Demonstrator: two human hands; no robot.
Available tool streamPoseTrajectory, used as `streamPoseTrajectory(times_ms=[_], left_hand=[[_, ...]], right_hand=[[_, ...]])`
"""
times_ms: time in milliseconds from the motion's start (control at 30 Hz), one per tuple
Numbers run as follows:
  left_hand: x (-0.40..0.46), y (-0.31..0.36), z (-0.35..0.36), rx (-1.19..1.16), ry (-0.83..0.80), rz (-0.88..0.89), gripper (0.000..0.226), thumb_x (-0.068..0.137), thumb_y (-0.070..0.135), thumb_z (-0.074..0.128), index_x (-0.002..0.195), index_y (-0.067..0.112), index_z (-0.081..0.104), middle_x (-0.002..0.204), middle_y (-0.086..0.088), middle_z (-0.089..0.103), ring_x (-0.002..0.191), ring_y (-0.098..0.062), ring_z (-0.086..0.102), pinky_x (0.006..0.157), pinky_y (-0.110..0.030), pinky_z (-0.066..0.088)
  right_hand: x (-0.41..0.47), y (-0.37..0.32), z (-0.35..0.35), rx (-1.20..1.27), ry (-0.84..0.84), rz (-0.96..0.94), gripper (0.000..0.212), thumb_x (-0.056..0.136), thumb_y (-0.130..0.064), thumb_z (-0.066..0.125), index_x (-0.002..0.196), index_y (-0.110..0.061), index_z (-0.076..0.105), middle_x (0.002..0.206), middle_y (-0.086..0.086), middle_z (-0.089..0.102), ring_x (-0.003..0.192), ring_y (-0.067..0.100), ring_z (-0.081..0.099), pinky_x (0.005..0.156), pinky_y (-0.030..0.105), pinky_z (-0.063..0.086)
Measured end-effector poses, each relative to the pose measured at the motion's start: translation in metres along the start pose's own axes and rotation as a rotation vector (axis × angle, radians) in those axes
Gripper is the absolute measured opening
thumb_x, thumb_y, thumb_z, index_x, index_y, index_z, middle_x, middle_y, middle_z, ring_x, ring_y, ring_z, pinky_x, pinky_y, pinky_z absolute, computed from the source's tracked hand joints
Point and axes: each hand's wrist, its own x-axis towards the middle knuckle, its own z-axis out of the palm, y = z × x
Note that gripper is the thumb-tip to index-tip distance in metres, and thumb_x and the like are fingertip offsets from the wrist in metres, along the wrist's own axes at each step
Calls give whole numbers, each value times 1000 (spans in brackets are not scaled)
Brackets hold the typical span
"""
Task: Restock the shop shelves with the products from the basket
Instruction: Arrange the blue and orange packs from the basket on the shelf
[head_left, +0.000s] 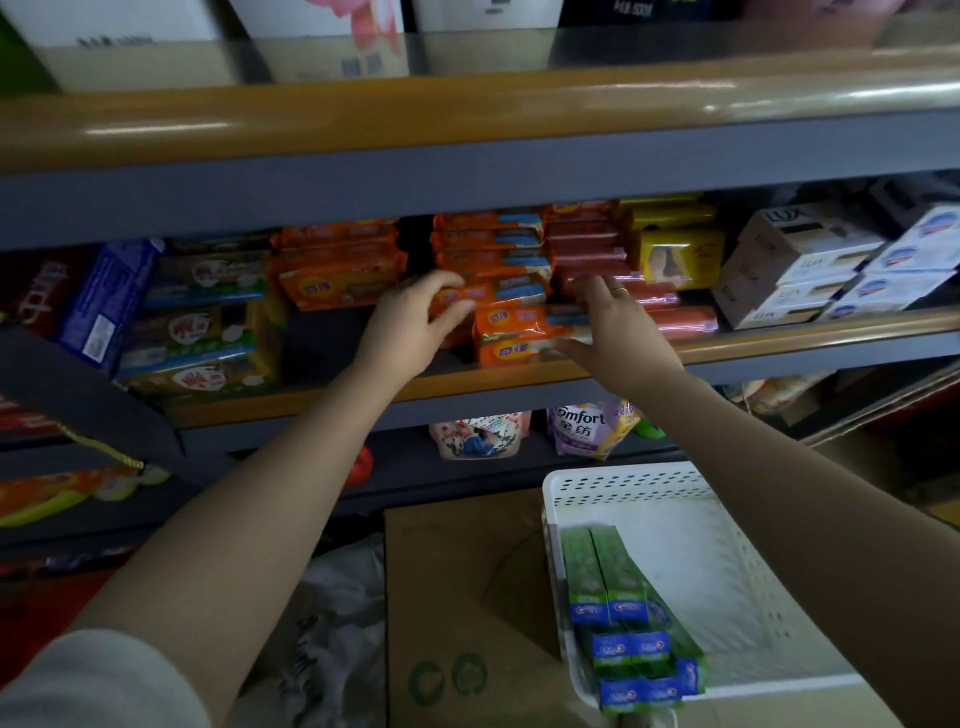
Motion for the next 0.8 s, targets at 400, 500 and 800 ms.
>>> streamPoseTrajectory(times_ms=[400, 500, 800], left_hand=[[-18, -8, 9, 171, -290, -178, 63, 81, 47, 62, 132, 18, 39, 128, -7, 57, 113, -27, 56, 89, -39, 47], [-11, -6, 11, 122, -330, -160, 57, 85, 48, 55, 132, 19, 40, 129, -6, 56, 114, -26, 55, 92, -38, 47], [4, -18, 22, -35, -123, -204, 102, 71, 39, 75, 147, 16, 11, 150, -6, 32, 134, -23, 37, 107, -43, 37]], right_hand=[[21, -20, 14, -3, 21, 5, 79, 81, -32, 69, 143, -11, 25, 143, 14, 37, 128, 33, 42, 100, 47, 44], [18, -12, 15, 1, 55, -24, 59, 82, -27, 68, 132, -9, 42, 134, 14, 48, 117, 34, 53, 93, 45, 50], [32, -12, 10, -372, -112, -332, 80, 90, -34, 55, 149, -14, 4, 159, 7, 1, 146, 26, 3, 118, 41, 8]])
